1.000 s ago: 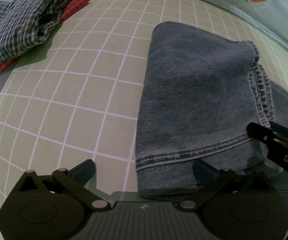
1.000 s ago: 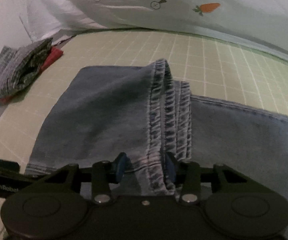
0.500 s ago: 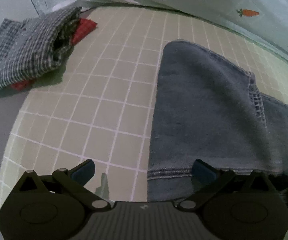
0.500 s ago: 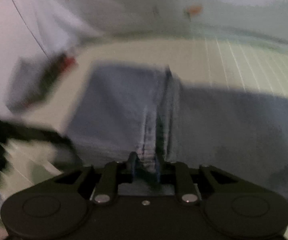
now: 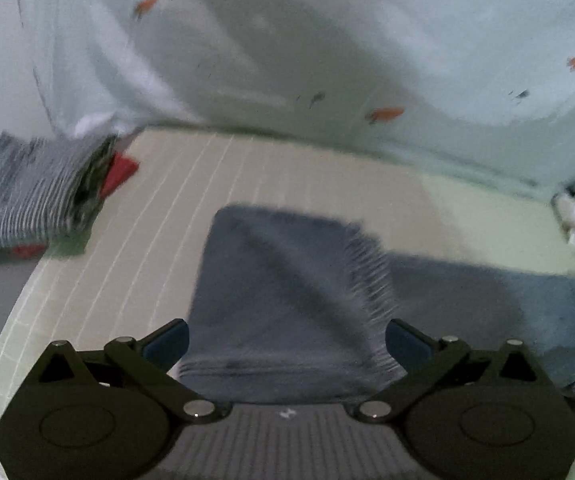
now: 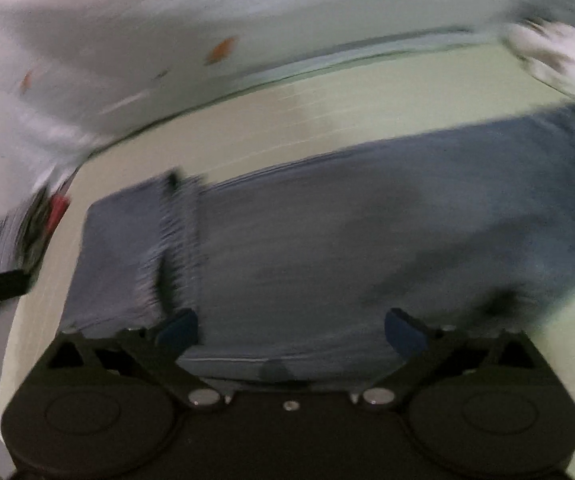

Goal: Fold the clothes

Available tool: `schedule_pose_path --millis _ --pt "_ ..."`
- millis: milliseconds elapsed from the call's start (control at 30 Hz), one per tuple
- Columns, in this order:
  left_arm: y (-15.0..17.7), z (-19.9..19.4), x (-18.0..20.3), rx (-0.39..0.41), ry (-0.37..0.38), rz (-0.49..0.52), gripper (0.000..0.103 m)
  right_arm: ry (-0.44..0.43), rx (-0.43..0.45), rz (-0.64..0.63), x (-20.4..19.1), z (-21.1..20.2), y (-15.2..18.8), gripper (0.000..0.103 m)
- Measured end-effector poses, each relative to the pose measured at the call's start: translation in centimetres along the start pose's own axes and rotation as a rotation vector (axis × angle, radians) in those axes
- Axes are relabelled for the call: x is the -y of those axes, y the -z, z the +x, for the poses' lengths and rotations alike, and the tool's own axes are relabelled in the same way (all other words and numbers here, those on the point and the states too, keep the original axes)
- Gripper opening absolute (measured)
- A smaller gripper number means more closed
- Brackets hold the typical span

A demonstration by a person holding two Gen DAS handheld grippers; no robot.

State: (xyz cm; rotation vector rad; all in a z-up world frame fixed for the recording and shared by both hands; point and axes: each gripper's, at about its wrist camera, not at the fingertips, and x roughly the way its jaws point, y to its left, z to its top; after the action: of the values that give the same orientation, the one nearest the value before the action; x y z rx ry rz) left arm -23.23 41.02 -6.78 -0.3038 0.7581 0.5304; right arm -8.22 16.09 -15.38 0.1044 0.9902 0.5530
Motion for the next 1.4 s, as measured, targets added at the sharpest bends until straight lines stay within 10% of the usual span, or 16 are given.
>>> schedule_pose_path --millis 233,433,733,967,1200,1333,1400 --pt "-0.1 -2.3 7.0 0.134 -0.027 -0.012 0.103 0.061 0.043 0.319 12.3 -3.4 0.2 0.103" --pt "-0.4 -3.5 12.0 0.149 0.09 -0.045 0.103 0.151 0.087 0.476 21.1 -4.5 -0.7 0.103" --pt "-0.5 -5.7 18.1 0.244 0.002 -0.044 0.103 0.085 0.213 0.613 31.1 -3.8 -4.6 0.103" --pt "0.4 -5.8 19.7 0.177 0.025 -0.174 0.103 -0.039 0.253 0.702 35.3 -1.7 -5.6 0.103" --pt "1.4 -5.8 19.2 0.108 -0.075 -0.207 0.103 -0.067 0.197 0.496 33.2 0.2 -7.6 0.102" --pt "1.5 -5.6 17.5 0.106 -0.097 -0.242 0.103 0.01 0.199 0.479 32.5 0.0 -7.8 0.05" --pt "1.5 -5.4 16.4 0.102 -0.099 -0.251 0.103 0.051 0.24 0.408 31.5 -0.9 -7.9 0.045"
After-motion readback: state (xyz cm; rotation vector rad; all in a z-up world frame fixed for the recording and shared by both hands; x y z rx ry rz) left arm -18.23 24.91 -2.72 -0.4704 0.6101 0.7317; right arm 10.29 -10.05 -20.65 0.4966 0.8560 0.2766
